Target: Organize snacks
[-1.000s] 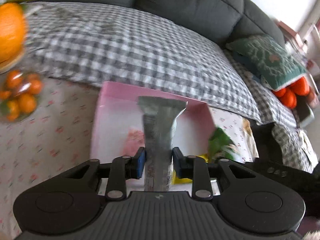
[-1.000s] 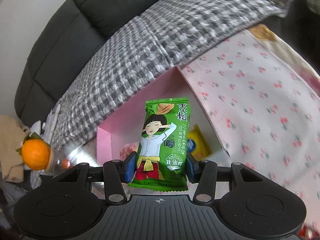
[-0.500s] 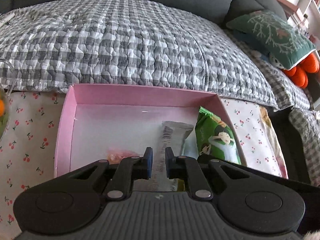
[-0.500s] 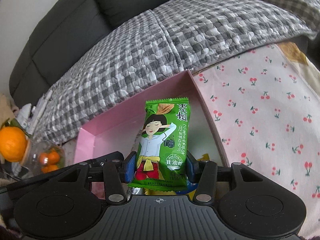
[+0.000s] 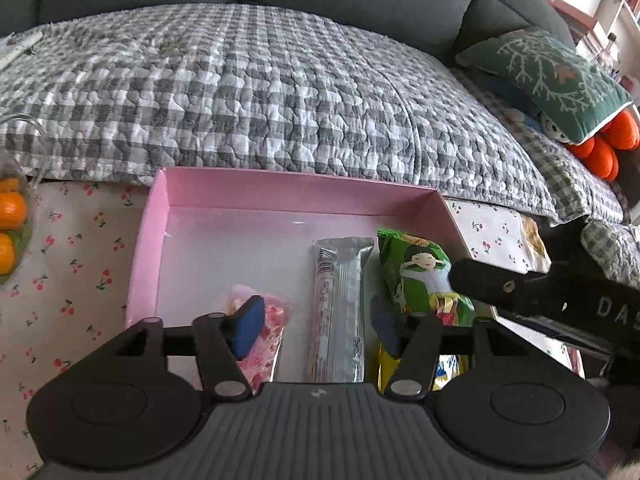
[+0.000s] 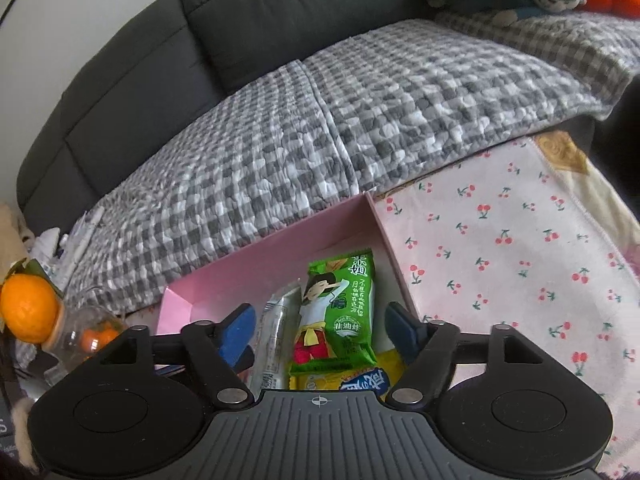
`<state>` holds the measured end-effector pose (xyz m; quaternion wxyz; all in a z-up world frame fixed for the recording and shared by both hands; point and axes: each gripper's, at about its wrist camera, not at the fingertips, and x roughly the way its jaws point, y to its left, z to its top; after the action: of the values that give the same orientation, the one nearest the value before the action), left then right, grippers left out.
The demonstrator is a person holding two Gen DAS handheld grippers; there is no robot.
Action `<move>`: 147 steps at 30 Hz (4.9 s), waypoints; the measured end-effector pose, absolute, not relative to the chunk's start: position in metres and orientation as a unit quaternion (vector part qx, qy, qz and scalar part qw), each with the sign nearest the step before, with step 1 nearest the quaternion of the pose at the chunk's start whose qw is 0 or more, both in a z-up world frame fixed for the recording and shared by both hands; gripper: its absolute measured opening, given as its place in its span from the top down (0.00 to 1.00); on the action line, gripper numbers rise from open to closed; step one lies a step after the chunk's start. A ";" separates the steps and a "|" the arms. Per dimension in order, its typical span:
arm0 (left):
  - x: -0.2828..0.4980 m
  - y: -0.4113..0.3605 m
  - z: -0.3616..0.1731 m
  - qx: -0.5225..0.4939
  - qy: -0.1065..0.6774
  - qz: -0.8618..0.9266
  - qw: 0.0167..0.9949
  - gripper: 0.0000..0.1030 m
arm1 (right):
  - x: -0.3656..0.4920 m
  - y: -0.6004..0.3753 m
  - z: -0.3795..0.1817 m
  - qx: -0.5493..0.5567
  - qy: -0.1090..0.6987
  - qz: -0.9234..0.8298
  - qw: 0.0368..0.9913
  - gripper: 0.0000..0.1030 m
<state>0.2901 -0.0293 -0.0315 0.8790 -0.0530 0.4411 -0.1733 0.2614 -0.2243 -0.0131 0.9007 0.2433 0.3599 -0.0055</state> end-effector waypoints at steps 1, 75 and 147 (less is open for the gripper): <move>0.287 -0.027 -0.030 -0.052 0.441 -0.172 0.880 0.43 | 0.259 -0.224 -0.011 0.241 0.360 -0.006 0.901 0.26; 0.084 0.012 -0.050 0.078 0.467 -0.220 0.853 0.01 | 0.056 -0.227 -0.030 0.073 0.489 -0.041 0.868 0.04; 0.072 0.003 -0.064 0.078 0.516 -0.239 0.819 0.71 | 0.081 -0.255 -0.060 0.163 0.519 -0.082 0.835 0.64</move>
<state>0.0717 0.0032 -0.0635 0.8193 0.0775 0.5155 -0.2387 0.0809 -0.2555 -0.0605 0.8354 0.1627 0.5186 -0.0818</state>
